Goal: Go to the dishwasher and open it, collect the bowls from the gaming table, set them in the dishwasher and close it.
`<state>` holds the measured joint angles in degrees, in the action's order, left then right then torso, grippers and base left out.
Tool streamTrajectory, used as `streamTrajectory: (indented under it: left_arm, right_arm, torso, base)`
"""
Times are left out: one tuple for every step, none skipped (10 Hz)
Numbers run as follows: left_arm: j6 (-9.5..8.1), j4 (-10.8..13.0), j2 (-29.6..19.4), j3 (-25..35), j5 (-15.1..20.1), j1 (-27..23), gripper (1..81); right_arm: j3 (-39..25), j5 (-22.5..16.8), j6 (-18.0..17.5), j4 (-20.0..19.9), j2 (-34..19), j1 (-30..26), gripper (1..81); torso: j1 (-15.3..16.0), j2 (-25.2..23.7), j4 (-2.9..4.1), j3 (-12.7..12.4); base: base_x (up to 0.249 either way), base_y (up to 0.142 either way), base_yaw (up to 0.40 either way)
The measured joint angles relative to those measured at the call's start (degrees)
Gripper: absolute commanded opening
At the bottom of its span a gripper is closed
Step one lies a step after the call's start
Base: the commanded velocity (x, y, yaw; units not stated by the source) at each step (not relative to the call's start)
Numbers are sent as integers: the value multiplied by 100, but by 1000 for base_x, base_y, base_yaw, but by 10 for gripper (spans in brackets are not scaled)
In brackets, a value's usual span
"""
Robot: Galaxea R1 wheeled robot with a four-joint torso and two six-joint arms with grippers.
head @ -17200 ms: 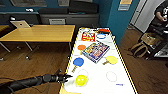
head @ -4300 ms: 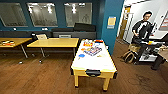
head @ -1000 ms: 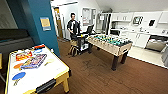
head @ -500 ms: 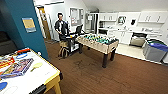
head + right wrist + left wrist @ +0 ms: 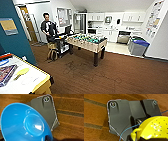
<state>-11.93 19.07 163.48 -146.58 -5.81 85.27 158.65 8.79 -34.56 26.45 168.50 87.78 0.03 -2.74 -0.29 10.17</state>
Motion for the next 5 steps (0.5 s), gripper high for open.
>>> streamTrajectory:
  left_arm:
    - [0, 0, 0, 0, 0, -2, 10]
    - [0, 0, 2, -6, 1, -11, 10]
    - [0, 2, 4, -6, 1, -18, 10]
    - [0, 2, 4, -6, 23, -20, 10]
    - [0, 2, 6, -11, 63, -20, 10]
  right_arm:
    - [-2, 0, 0, 0, 5, 0, 10]
    - [-2, 2, 0, 0, 7, 0, 10]
    - [-2, 0, 2, 0, 0, 0, 10]
    - [-2, -6, 0, 0, 2, 0, 10]
    - [-7, 0, 0, 0, 2, -2, 10]
  torso:
    - [0, 0, 0, 0]
    - [0, 0, 0, 0]
    - [0, 0, 0, 0]
    - [0, 0, 0, 0]
    - [0, 0, 0, 0]
  base:
    - [0, 0, -325]
    - [0, 0, -331]
    - [0, 0, -332]
    - [0, 0, -333]
    - [0, 0, -334]
